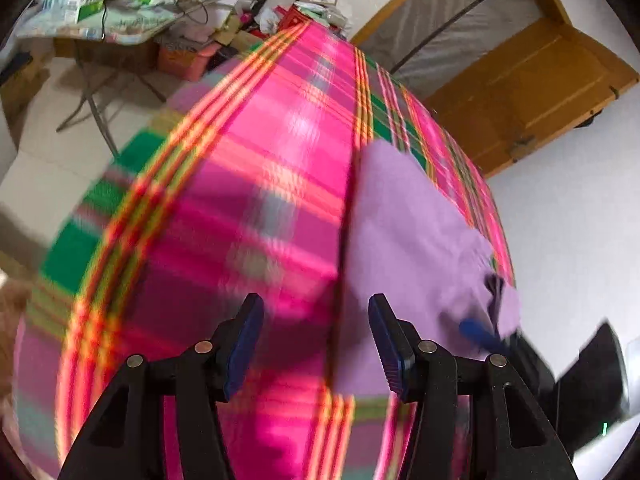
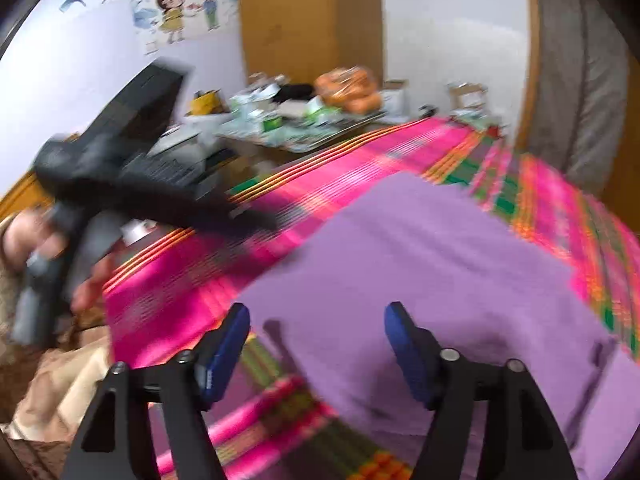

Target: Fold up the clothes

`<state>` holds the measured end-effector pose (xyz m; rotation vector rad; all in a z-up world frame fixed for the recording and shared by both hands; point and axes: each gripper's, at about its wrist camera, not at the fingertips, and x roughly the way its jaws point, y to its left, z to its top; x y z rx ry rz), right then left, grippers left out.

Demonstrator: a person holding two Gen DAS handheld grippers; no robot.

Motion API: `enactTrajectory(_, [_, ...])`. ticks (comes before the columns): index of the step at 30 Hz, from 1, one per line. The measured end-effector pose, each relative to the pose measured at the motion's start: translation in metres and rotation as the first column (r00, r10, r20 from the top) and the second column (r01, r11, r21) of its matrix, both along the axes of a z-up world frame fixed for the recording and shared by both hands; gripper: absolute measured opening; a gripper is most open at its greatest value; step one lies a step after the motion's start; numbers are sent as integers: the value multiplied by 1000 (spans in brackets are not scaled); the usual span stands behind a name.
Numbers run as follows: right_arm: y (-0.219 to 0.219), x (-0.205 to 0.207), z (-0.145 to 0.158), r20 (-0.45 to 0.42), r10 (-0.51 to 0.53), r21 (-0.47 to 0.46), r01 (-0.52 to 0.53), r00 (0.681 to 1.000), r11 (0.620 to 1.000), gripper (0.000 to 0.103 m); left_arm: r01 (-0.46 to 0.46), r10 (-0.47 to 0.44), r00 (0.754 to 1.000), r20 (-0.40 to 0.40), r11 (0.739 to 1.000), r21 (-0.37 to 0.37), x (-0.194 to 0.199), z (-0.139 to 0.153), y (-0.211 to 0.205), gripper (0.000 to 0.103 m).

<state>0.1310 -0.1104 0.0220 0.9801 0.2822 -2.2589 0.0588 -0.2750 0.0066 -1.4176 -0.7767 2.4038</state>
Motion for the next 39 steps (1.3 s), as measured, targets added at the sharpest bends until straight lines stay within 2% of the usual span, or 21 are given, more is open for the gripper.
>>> enactTrajectory(5, [-32, 5, -11, 18, 60, 57, -61, 998, 996, 72, 48, -48, 999, -2, 997, 56, -44, -2, -2, 59])
enactTrajectory(8, [-49, 6, -19, -2, 71, 120, -70, 997, 990, 73, 84, -84, 996, 13, 996, 2, -62, -2, 4, 59])
enactTrajectory(12, [-61, 6, -29, -59, 37, 204, -25, 998, 979, 73, 139, -139, 990, 13, 990, 0, -78, -2, 14, 59])
enactTrajectory(16, [-52, -5, -31, -21, -6, 178, 10, 1000, 984, 73, 188, -188, 982, 0, 982, -1, -92, -3, 26, 60])
enactTrajectory(20, [-51, -6, -32, -19, -5, 179, 8, 1000, 984, 73, 206, -206, 978, 5, 978, 24, -113, -3, 34, 61])
enactTrajectory(24, [-48, -6, -33, -14, 4, 174, -1, 1000, 985, 73, 242, -242, 970, 3, 970, 15, -129, -4, 47, 61])
enactTrajectory(25, [-47, -7, -32, -16, 3, 173, 0, 1000, 985, 70, 251, -251, 968, 1, 968, 11, -132, -4, 50, 61])
enactTrajectory(28, [-42, -8, -31, -24, -3, 170, 7, 1000, 985, 54, 262, -262, 965, -1, 965, 0, -137, -3, 52, 61])
enactTrajectory(29, [-40, -8, -31, -27, -7, 167, 12, 1000, 986, 38, 259, -259, 966, 0, 966, -1, -139, -3, 52, 61])
enactTrajectory(30, [-38, -9, -30, -29, -12, 165, 16, 1000, 986, 26, 254, -254, 967, 0, 967, -2, -140, -3, 51, 58])
enactTrajectory(33, [-31, -10, -29, -37, -24, 158, 30, 999, 987, 21, 229, -229, 973, 12, 973, -5, -141, -6, 45, 37])
enactTrajectory(34, [-30, -10, -28, -40, -23, 156, 29, 999, 987, 20, 225, -226, 974, 22, 974, 12, -143, -8, 45, 27])
enactTrajectory(37, [-25, -6, -22, -56, -13, 136, 21, 998, 990, 19, 201, -204, 978, 47, 978, 58, -146, -12, 45, 23])
enactTrajectory(39, [-17, -2, -13, -74, -11, 100, 18, 997, 995, 19, 192, -195, 980, 45, 980, 59, -144, -8, 47, 20])
